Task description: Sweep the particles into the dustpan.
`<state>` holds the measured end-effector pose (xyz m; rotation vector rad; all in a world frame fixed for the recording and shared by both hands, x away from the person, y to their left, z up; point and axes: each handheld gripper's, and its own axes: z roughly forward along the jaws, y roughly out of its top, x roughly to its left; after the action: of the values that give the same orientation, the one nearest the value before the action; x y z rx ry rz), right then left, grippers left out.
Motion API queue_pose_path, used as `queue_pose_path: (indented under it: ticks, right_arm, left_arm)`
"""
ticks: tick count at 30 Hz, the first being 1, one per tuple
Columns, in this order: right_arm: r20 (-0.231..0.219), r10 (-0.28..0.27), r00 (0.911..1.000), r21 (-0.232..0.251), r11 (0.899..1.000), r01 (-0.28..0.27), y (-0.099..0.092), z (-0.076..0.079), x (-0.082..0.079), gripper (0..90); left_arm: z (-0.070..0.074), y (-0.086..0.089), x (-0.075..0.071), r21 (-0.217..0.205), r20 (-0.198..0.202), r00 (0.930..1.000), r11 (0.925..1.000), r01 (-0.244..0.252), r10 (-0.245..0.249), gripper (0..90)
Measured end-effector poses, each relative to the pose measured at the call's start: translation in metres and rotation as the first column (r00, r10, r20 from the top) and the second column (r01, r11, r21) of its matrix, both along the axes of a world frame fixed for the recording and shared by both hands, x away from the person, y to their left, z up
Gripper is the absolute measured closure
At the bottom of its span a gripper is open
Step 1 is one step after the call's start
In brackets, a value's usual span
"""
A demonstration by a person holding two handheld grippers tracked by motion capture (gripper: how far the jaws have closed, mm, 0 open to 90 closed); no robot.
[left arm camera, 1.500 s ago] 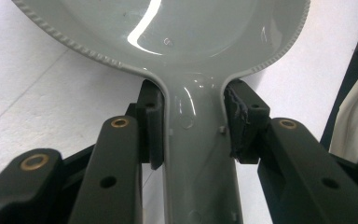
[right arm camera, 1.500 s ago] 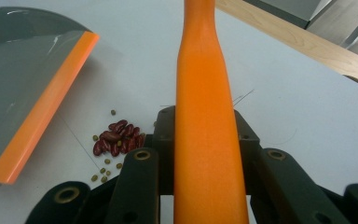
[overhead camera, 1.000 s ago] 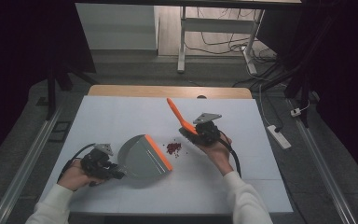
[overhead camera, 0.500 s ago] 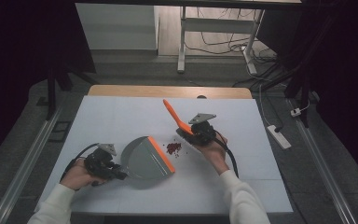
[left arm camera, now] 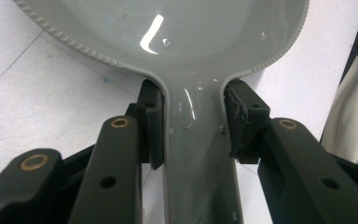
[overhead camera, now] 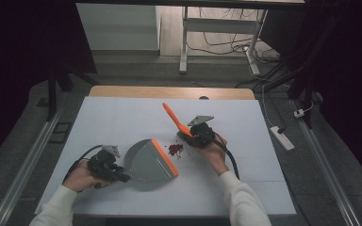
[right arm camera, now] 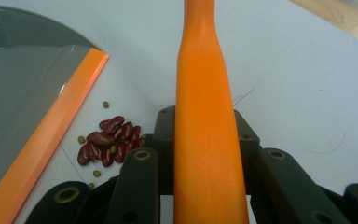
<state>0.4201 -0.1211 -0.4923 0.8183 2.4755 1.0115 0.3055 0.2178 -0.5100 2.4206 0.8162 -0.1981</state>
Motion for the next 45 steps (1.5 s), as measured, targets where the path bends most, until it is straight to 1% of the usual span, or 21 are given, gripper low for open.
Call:
queue_pose_path:
  ticks: [4,9,14,21,23,28,32,34,42,45]
  right_arm:
    - [0.001,0.004,1.0,-0.015,1.0,-0.004,0.002,-0.003,0.001,70.0]
    - [-0.009,0.01,0.9999,-0.026,1.0,-0.011,0.005,-0.006,0.001,70.0]
    - [-0.008,0.017,0.9998,-0.022,1.0,-0.017,0.009,-0.007,0.0,70.0]
    - [-0.004,0.039,0.9992,-0.031,0.999,-0.039,0.016,-0.007,-0.004,70.0]
    - [-0.003,0.049,0.9988,-0.029,0.998,-0.049,0.02,-0.008,-0.006,69.9]
    - [-0.007,0.06,0.9982,-0.022,0.998,-0.061,0.025,-0.008,-0.009,69.9]
    - [-0.003,0.068,0.9977,-0.027,0.997,-0.068,0.029,-0.008,-0.011,69.9]
    - [-0.007,0.07,0.9975,-0.02,0.997,-0.07,0.03,-0.008,-0.012,69.9]
    - [-0.002,0.09,0.996,-0.026,0.996,-0.09,0.037,-0.008,-0.017,69.9]
    - [-0.003,0.106,0.9944,-0.021,0.994,-0.106,0.04,-0.008,-0.018,69.9]
  left_arm:
    - [0.0,-0.001,0.0,0.0,-0.004,1.0,1.0,0.0,0.0,62.3]
    - [0.0,-0.001,0.001,0.001,-0.006,1.0,1.0,-0.001,0.001,62.3]
    - [0.0,-0.002,0.001,0.001,-0.007,1.0,1.0,-0.001,0.001,62.3]
    - [0.0,-0.002,0.001,0.001,-0.009,1.0,1.0,-0.002,0.002,62.3]
    - [0.0,-0.002,0.001,0.001,-0.009,1.0,1.0,-0.003,0.003,62.3]
    - [0.0,-0.002,0.001,0.001,-0.009,1.0,1.0,-0.003,0.003,62.3]
    - [0.0,-0.002,0.001,0.003,-0.01,0.9999,1.0,-0.003,0.003,62.3]
    - [0.0,-0.002,0.001,0.005,-0.011,0.9999,1.0,-0.002,0.002,62.3]
    - [0.0,-0.003,0.001,0.008,-0.008,1.0,1.0,0.0,0.0,62.3]
    - [0.0,-0.003,0.001,0.008,-0.009,1.0,1.0,0.0,0.0,62.3]
